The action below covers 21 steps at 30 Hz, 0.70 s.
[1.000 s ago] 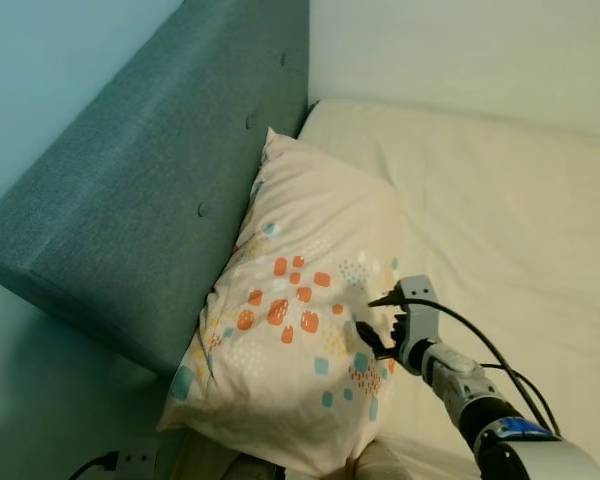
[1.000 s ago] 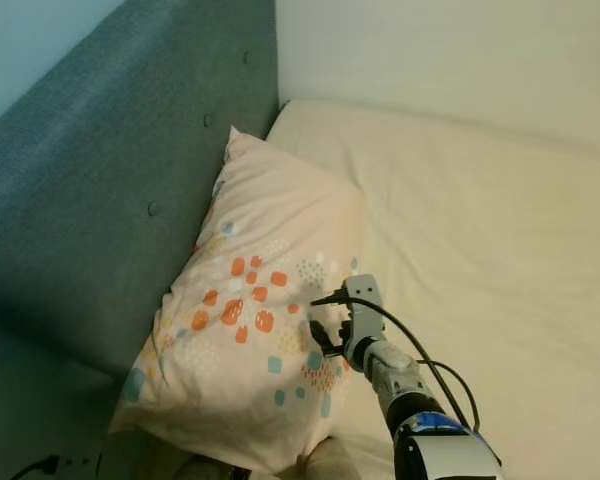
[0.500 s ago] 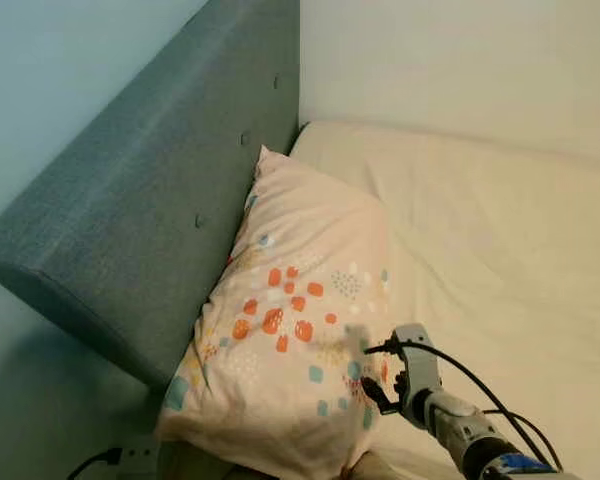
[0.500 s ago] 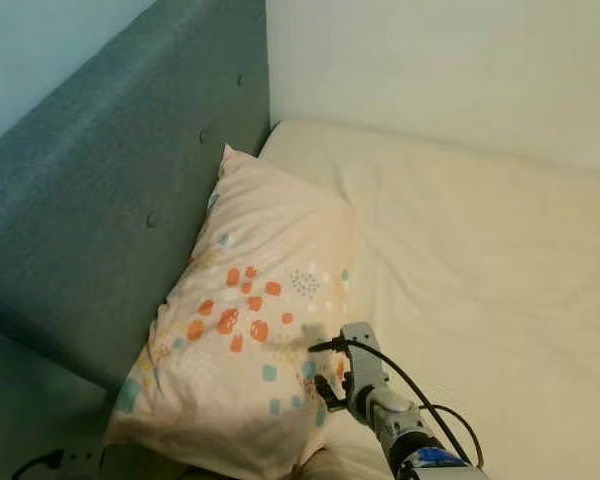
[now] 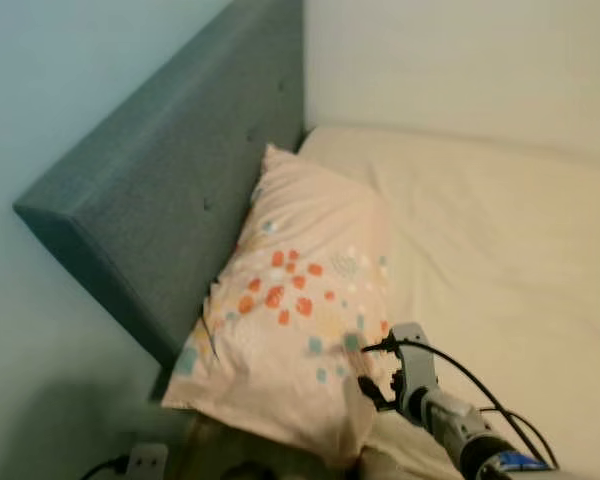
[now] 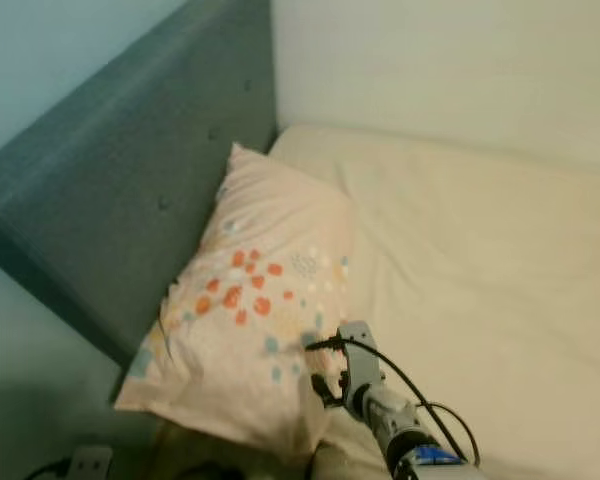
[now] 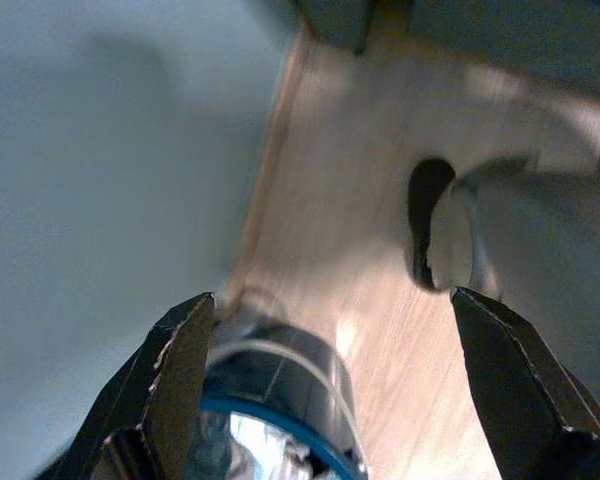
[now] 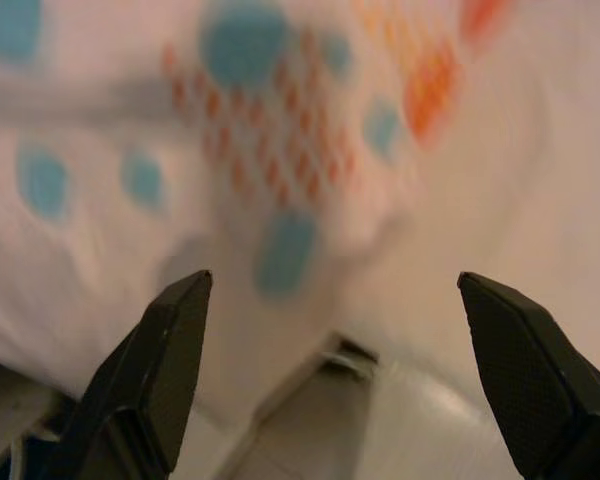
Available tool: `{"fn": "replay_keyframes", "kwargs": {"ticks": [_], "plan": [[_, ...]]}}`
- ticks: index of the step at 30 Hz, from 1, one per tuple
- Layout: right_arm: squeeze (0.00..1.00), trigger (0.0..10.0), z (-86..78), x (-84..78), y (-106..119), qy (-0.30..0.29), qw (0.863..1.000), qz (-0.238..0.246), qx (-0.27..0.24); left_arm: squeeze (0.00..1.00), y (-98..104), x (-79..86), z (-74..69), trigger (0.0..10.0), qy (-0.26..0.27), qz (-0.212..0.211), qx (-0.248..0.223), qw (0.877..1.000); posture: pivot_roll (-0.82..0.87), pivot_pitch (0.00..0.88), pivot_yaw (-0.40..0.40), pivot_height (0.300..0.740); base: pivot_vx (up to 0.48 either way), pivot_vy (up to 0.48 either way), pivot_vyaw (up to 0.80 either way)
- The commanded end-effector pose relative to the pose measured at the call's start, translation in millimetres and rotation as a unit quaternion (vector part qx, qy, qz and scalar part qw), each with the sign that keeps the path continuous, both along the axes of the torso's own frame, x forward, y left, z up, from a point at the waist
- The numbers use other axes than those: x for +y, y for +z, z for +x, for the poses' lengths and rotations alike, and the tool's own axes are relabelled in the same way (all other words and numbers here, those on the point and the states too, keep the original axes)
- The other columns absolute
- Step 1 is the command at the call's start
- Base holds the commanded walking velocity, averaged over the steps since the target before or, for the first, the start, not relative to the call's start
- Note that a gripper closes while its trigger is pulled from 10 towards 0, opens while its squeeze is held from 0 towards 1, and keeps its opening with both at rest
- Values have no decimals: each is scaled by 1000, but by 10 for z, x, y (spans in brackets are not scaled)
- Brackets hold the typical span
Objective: Clean up the room
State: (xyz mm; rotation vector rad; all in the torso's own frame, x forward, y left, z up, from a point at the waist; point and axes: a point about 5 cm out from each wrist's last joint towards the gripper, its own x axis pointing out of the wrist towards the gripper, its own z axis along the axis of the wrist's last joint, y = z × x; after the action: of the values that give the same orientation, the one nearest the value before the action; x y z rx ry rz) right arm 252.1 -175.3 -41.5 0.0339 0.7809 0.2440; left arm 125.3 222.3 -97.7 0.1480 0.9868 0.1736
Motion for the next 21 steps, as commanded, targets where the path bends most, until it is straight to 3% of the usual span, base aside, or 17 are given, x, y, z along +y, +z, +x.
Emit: {"fn": "replay_keyframes", "kwargs": {"ticks": [1, 5, 10, 12, 21], "plan": [[0, 10000, 23, 67, 13, 1, 1000, 13, -5, 0, -20, 11, -73, 10000, -10, 0, 11, 1000, -98, 47, 46, 740, 0, 0, 0], [0, 10000, 68, 92, 48, 7, 1000, 16, -16, 0, -7, 13, -29, 10000, -19, -1, 9, 1000, -98, 52, 44, 740, 0, 0, 0], [0, 10000, 113, 137, 89, 25, 999, 20, -31, 0, 4, -5, 22, 10000, -25, -8, 4, 1000, -96, 56, 45, 740, 0, -448, 0], [0, 10000, 128, 150, 103, 44, 998, 9, -36, 0, 15, -13, 58, 10000, -22, -11, -2, 1000, -96, 56, 45, 740, 0, -458, 800], [0, 10000, 97, 224, 88, 87, 996, 18, -29, 0, 36, -13, 108, 10000, -16, -7, -16, 1000, -91, 69, 42, 740, 0, 0, 799]]}}
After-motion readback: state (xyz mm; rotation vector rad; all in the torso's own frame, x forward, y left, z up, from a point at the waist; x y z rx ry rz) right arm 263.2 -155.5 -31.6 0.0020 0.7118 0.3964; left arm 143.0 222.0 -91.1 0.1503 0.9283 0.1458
